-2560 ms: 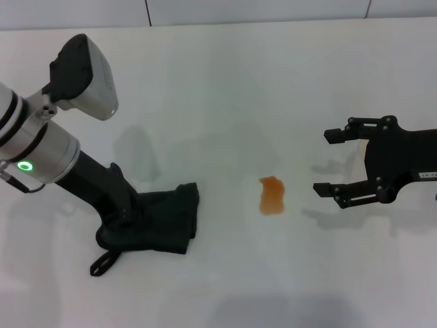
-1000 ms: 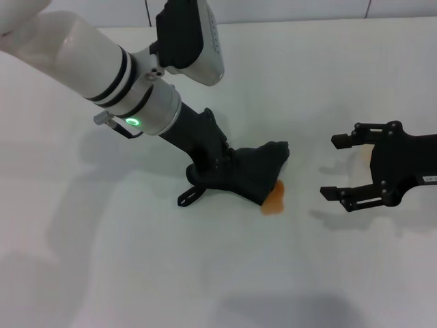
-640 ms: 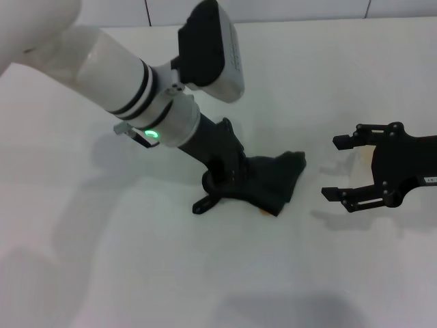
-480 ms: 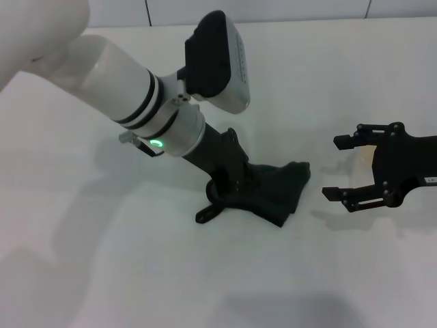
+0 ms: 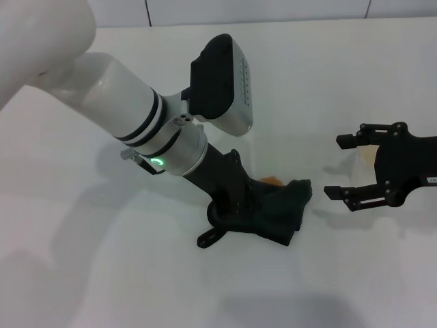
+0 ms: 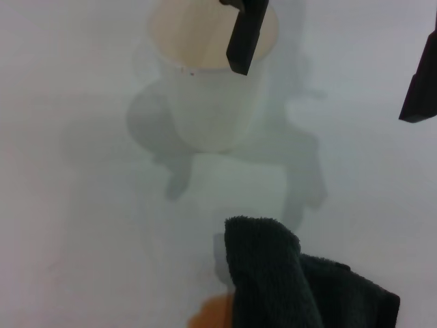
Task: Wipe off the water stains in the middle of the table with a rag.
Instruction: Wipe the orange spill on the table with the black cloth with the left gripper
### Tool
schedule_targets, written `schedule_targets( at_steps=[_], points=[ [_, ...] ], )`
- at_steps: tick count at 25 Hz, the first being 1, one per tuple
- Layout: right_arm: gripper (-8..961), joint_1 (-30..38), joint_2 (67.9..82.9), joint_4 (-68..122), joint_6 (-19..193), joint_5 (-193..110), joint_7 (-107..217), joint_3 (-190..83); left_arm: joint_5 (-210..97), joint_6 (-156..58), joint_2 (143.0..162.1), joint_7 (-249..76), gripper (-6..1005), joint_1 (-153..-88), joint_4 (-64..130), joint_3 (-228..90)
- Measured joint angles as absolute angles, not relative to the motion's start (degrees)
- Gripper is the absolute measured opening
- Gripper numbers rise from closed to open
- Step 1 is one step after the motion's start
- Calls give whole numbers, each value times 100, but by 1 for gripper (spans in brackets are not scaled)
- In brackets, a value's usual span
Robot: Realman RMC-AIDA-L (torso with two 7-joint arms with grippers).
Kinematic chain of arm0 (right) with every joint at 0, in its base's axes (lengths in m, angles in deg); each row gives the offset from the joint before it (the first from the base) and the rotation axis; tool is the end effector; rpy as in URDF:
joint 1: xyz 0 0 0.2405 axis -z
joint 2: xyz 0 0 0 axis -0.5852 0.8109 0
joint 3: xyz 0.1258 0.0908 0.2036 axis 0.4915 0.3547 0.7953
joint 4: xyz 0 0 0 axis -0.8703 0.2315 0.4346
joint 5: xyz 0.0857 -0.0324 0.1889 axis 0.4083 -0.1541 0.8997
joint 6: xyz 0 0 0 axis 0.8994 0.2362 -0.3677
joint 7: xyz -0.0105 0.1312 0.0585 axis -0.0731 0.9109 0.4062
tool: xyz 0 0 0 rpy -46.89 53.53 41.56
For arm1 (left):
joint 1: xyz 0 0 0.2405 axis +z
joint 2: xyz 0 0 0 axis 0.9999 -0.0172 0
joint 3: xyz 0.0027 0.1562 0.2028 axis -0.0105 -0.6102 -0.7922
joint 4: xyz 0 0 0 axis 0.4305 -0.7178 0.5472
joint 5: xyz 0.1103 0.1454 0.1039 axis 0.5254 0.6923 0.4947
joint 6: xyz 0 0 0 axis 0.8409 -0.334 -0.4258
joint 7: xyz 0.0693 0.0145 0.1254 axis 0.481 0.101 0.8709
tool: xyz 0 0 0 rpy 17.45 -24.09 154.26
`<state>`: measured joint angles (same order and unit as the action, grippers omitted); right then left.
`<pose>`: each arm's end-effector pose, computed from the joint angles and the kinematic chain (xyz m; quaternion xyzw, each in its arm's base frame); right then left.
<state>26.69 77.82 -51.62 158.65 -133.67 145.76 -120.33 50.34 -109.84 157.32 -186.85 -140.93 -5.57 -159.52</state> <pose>0.2227 0.2947 0.0376 -0.9767 0.0719 0.0959 0.1783 -0.1412 0.3566 -0.1184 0.9943 -0.0167 -0.1028 0.0224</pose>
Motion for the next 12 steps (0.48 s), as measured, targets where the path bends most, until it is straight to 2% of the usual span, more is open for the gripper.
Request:
schedule_targets(
  at_steps=[12],
  points=[
    [856,2715,7782,-5163,15863,-13363,14577,-12050,5291,-10808,15691,-18673,59,-14139,-559,-15626]
  ],
)
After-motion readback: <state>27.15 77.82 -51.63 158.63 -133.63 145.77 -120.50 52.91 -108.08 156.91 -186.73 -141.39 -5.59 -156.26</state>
